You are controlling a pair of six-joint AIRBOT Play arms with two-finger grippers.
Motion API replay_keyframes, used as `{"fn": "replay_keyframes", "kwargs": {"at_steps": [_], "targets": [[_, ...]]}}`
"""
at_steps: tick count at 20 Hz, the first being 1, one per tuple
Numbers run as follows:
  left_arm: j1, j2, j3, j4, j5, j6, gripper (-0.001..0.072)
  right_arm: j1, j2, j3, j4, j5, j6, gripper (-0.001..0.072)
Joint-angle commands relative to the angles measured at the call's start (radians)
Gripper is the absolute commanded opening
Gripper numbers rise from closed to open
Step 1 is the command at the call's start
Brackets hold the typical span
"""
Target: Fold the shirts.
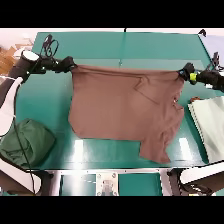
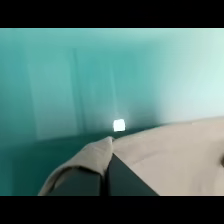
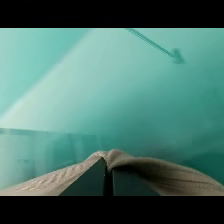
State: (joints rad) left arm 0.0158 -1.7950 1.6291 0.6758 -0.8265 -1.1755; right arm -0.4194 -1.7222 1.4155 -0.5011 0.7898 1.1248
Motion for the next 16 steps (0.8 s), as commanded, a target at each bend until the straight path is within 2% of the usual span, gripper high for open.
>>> {"fn": "replay_keyframes", "kwargs": {"at_steps": [1,4,7,12,16], "targets": [[0.0,-0.032,0.077,-0.028,0.073,0.007,0.0021,0.026,-0.101,0.193,0.03,0.03,-0.003,0.0015],[0.0,-0.032,0.092,-0.028,0.071,0.029,0.0021,0.04,-0.102,0.272,0.029,0.027,-0.003,0.0015],[0.0,-0.032,0.092,-0.023,0.01,0.029,0.0021,0.039,-0.102,0.28,-0.008,0.069,0.007,0.0015],[-0.003,-0.046,0.085,0.074,-0.021,0.024,0.0021,0.041,-0.102,0.268,-0.237,0.08,0.106,0.0015],[-0.003,-0.083,0.033,0.108,-0.06,0.024,0.0021,0.042,-0.102,0.206,-0.393,0.138,0.117,0.0015]]}}
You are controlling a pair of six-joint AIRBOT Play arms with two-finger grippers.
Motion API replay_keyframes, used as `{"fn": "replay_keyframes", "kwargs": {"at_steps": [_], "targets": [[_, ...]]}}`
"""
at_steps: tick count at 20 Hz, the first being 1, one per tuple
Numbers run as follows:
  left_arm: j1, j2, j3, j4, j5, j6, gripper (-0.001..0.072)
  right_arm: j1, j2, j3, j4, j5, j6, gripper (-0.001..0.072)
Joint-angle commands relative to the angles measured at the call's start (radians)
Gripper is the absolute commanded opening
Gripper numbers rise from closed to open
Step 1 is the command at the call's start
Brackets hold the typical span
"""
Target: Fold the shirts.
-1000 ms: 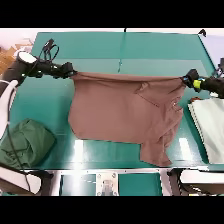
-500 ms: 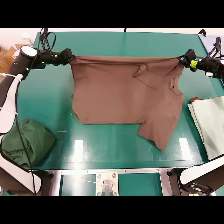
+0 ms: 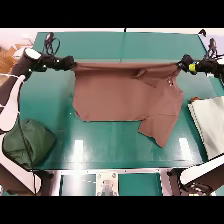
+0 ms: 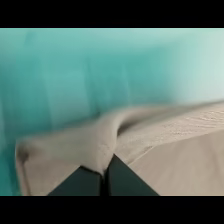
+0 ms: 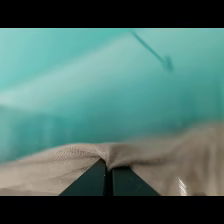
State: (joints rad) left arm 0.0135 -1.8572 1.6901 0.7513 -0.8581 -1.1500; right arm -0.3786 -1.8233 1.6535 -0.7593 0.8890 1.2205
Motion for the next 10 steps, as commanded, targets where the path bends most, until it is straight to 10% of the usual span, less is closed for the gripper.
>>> {"fn": "replay_keyframes", "kwargs": {"at_steps": [1,10], "targets": [[0.0,-0.026,-0.038,0.038,-0.045,-0.001,0.0021,0.0,-0.001,-0.049,-0.172,0.056,0.022,0.0014],[-0.048,-0.058,-0.039,0.262,-0.186,-0.08,0.0021,0.01,-0.001,-0.097,-0.372,0.172,0.083,0.0014]]}}
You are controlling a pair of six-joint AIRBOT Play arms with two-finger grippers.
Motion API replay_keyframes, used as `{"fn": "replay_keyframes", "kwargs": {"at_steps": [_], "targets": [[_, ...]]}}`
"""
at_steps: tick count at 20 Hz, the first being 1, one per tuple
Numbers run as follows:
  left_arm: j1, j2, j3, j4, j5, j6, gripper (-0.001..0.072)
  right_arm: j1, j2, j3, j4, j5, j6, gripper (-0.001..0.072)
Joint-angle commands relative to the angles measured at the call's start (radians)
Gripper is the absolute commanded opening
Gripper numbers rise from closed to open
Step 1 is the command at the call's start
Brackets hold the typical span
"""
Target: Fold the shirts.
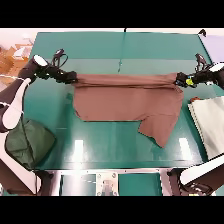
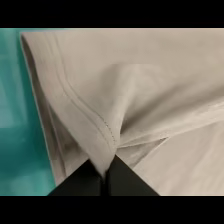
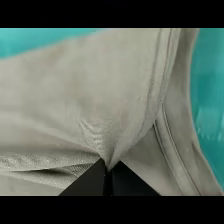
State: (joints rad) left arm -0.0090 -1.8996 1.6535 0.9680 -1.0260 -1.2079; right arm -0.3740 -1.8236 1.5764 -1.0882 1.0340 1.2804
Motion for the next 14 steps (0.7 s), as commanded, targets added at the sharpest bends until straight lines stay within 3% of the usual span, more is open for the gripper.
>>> {"fn": "replay_keyframes", "kwargs": {"at_steps": [1,7,8,9,10,13,14], "targets": [[-0.045,-0.029,-0.003,0.047,-0.014,-0.022,0.0021,0.006,0.0,-0.027,-0.043,0.028,0.026,0.0014],[-0.068,-0.041,0.014,0.048,-0.066,-0.049,0.0022,0.005,0.0,-0.022,-0.039,0.063,0.026,0.0018],[-0.068,-0.041,0.029,0.048,-0.094,-0.049,0.0175,0.004,0.0,-0.005,-0.04,0.095,0.026,0.0146],[-0.068,-0.04,0.056,0.048,-0.135,-0.062,0.0484,-0.002,0.0,0.024,-0.048,0.138,0.035,0.0272],[-0.068,-0.04,0.094,0.055,-0.186,-0.088,0.056,-0.01,0.001,0.057,-0.073,0.188,0.076,0.0273],[-0.043,-0.04,0.259,0.143,-0.446,-0.2,0.056,-0.043,0.042,0.109,-0.199,0.342,0.21,0.0303],[-0.027,-0.04,0.305,0.193,-0.547,-0.244,0.052,-0.055,0.064,0.096,-0.222,0.39,0.22,0.0297]]}}
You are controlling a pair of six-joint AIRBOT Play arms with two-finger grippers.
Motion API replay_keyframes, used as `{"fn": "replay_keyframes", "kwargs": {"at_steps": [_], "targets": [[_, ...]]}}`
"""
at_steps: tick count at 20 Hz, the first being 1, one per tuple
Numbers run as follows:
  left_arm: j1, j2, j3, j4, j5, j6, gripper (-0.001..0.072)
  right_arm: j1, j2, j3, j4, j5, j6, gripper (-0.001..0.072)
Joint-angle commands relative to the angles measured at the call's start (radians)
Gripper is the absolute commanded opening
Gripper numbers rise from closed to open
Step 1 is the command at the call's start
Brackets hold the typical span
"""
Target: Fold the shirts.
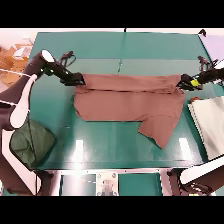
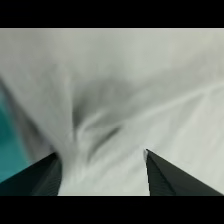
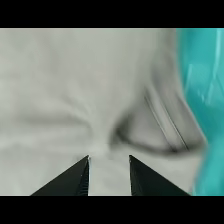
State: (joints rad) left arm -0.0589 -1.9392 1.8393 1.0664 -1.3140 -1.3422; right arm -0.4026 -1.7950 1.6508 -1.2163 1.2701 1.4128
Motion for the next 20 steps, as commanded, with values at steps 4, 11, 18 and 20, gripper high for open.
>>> {"fn": "replay_keyframes", "kwargs": {"at_steps": [4,11,18,20], "targets": [[0.058,0.034,0.108,0.171,-0.474,-0.199,0.002,-0.065,0.218,-0.233,-0.099,0.195,0.099,0.0015],[0.017,0.583,-0.612,0.223,-0.131,-0.177,0.002,-0.28,0.709,-0.816,-0.1,0.077,0.159,0.0014],[-0.013,0.96,-1.365,-0.269,0.51,-0.16,0.0701,-0.355,0.879,-1.15,0.082,-0.127,0.157,0.0375],[-0.108,0.953,-1.436,-0.414,0.681,-0.119,0.0701,-0.351,0.879,-1.197,0.117,-0.193,0.148,0.0375]]}}
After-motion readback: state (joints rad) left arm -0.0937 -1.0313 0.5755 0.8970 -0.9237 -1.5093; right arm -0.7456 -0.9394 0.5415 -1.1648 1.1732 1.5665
